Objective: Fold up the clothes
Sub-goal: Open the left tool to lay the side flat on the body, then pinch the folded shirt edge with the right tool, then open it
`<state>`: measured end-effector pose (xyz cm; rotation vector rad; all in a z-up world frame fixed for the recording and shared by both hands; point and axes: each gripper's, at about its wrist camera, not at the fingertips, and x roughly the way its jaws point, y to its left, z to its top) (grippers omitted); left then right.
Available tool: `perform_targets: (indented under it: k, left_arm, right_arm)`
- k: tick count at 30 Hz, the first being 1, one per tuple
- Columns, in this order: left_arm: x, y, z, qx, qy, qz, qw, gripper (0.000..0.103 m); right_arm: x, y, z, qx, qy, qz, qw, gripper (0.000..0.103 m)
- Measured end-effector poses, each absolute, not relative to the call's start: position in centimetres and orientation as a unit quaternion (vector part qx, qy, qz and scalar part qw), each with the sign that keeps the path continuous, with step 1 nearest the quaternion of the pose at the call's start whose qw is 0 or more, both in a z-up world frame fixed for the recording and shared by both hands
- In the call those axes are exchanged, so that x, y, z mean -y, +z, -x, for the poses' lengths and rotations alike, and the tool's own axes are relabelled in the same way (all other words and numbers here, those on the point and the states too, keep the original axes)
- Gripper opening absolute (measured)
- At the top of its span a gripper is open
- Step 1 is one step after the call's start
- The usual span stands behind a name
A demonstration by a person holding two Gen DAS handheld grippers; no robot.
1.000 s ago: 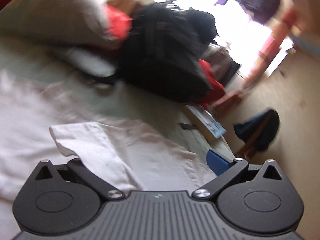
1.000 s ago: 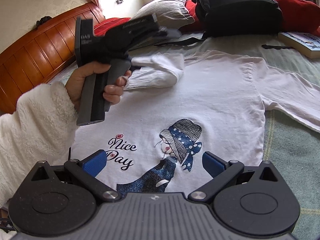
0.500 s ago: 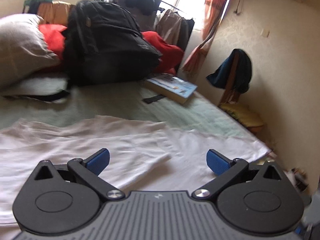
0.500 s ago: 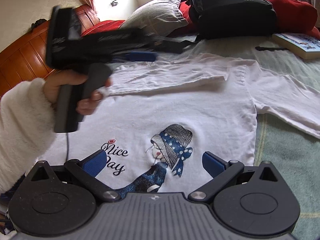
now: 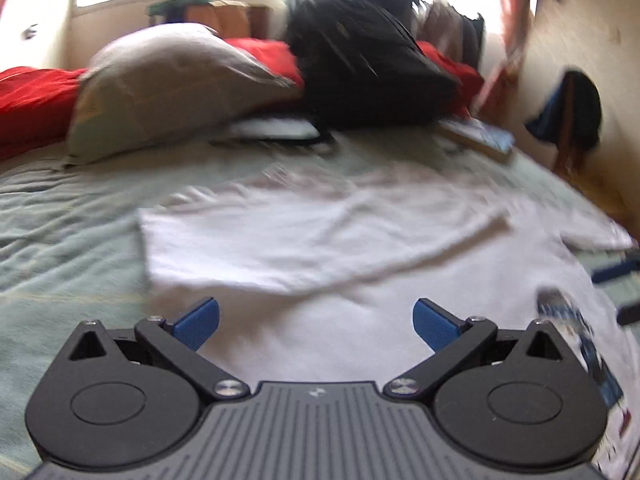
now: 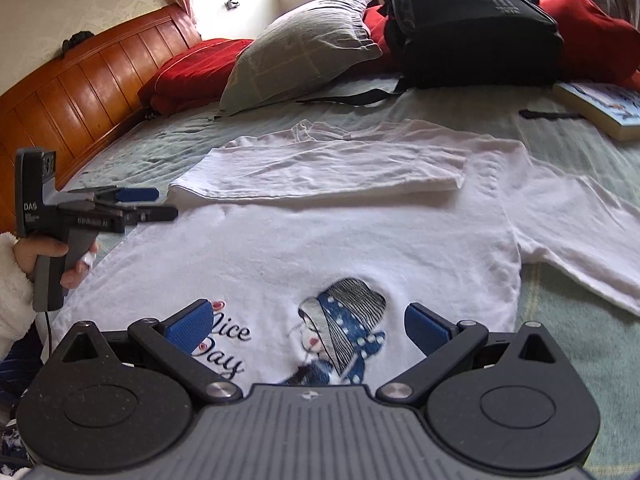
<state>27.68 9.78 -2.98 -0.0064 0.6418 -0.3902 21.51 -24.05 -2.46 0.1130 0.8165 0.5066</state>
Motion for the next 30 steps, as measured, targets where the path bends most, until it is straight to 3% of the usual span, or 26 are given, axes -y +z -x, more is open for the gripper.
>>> perform_targets:
  k: [4, 8, 15, 22, 30]
  left_arm:
    - [-11.1, -3.2, -30.4, -0.295, -0.187, 0.043, 0.936, 0.102]
    - [-11.7, -5.8, -33.1, -0.343, -0.17, 0.069, 0.921, 0.102]
    - [-11.8, -5.5, -29.7, -0.34, -0.144, 0.002, 0.929, 0.102]
    - [-7.9, -2.6, -24.9, -0.296, -0.166, -0.086, 0.937, 0.102]
    - [-3.5, -3.9, -22.6, -0.319, -0.179, -0.127, 0.922, 0.102]
  right_arm:
    - [22.7, -2.2, -22.2, -0.391, 0.244, -0.047, 0.886, 0.103]
    - [21.7, -2.5, -22.7, -0.399, 0.244, -0.046, 0.883, 0.103]
    - [22.4, -3.3, -24.1, -0.416, 0.232, -0.059, 0.877, 0.103]
    - [24.7, -4.6, -29.5, -0.42, 0.237, -0.154, 0.863, 0.103]
    - [28.8, -7.7, -35.4, -0.406, 0.233, -0.317, 0.825, 0.103]
